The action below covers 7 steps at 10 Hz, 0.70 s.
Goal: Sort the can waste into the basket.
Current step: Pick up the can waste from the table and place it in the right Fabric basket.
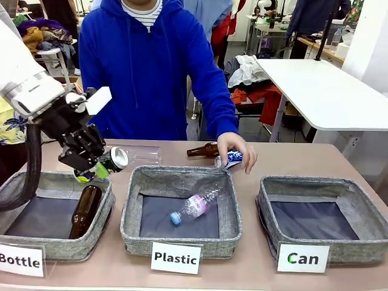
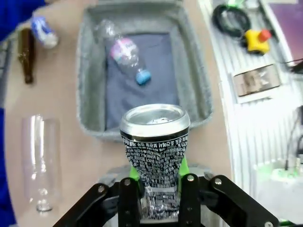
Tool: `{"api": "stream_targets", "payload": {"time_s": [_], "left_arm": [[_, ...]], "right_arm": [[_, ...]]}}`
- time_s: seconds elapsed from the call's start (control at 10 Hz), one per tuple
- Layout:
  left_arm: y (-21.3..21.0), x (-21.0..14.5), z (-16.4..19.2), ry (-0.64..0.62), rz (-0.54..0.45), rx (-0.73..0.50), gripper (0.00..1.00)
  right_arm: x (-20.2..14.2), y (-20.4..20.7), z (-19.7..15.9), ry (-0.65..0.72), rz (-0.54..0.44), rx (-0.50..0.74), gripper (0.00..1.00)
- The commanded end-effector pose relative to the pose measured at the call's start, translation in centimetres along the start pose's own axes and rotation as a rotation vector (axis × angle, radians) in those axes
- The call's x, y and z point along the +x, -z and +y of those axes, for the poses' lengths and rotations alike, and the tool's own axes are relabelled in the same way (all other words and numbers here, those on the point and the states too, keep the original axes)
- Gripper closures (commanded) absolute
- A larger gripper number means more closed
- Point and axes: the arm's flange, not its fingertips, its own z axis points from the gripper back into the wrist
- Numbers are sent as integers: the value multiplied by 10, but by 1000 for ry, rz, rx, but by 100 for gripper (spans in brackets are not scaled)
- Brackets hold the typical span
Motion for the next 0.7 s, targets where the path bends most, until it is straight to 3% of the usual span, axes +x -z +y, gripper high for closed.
{"api": "stream_targets", "payload": {"time_s": [0.0, 0.2, 0.4, 0.6], "left_arm": [[-12, -19, -2, -38, -5, 54, 67], [-11, -4, 5, -65, -37, 103, 67], [0, 42, 14, -26, -139, 273, 67], [34, 117, 27, 40, -203, 252, 67]], "right_arm": [[4, 2, -1, -23, -21, 27, 0], [0, 0, 0, 0, 0, 0, 0], [-11, -42, 22, -66, 157, -77, 0], [-37, -95, 27, -197, 231, -171, 0]]}}
